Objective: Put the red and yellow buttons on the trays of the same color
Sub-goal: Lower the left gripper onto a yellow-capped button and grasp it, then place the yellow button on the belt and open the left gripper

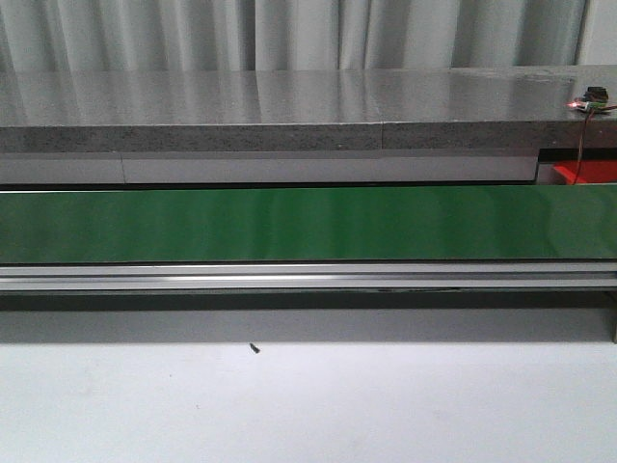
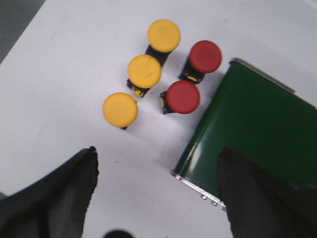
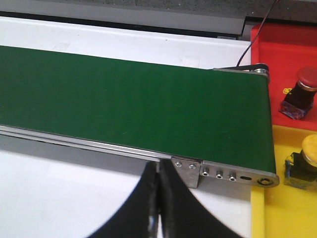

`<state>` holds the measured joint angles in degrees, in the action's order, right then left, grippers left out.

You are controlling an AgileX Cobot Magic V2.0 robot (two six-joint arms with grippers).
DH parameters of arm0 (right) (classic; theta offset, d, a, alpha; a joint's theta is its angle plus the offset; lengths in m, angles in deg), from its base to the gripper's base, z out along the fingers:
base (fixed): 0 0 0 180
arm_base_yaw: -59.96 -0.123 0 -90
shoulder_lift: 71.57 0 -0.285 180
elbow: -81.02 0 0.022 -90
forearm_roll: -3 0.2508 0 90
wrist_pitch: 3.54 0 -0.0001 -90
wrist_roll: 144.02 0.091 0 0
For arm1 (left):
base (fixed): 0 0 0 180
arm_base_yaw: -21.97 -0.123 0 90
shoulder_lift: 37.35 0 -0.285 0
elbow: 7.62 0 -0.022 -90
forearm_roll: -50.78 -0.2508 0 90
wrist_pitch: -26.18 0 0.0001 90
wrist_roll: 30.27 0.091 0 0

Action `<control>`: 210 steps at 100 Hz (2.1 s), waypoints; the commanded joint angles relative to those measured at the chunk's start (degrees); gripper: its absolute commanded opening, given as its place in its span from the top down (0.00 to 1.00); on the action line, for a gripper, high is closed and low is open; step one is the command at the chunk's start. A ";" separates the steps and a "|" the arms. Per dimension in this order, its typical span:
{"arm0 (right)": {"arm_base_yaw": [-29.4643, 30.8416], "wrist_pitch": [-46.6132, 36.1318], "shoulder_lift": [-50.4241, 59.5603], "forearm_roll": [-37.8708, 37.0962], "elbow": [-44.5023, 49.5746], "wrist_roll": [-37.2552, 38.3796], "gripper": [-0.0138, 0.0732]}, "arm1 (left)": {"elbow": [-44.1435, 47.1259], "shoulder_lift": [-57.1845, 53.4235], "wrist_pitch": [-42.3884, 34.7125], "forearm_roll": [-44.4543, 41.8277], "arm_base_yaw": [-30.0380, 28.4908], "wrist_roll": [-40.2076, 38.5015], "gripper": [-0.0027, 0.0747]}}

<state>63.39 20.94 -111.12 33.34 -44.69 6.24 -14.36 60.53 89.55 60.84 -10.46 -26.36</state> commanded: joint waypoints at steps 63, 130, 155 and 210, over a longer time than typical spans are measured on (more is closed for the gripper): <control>-0.19 -2.92 0.02 0.47 -1.50 -0.39 0.92 | -1.32 15.20 -6.33 -2.00 -2.13 -0.03 0.33; -0.19 -2.85 0.02 0.47 -1.50 -0.39 0.92 | -1.56 19.45 -12.69 -1.64 -2.04 -0.03 0.43; -0.19 -2.85 0.02 0.47 -1.50 -0.39 0.92 | -1.56 19.45 -12.80 -1.42 -2.04 -0.03 0.70; -0.19 -2.85 0.02 0.47 -1.50 -0.39 0.92 | -3.08 5.88 -10.00 -1.05 1.43 0.01 0.76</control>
<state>63.39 21.28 -111.12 33.34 -44.69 6.24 -15.51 71.98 80.44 58.64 -10.88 -26.32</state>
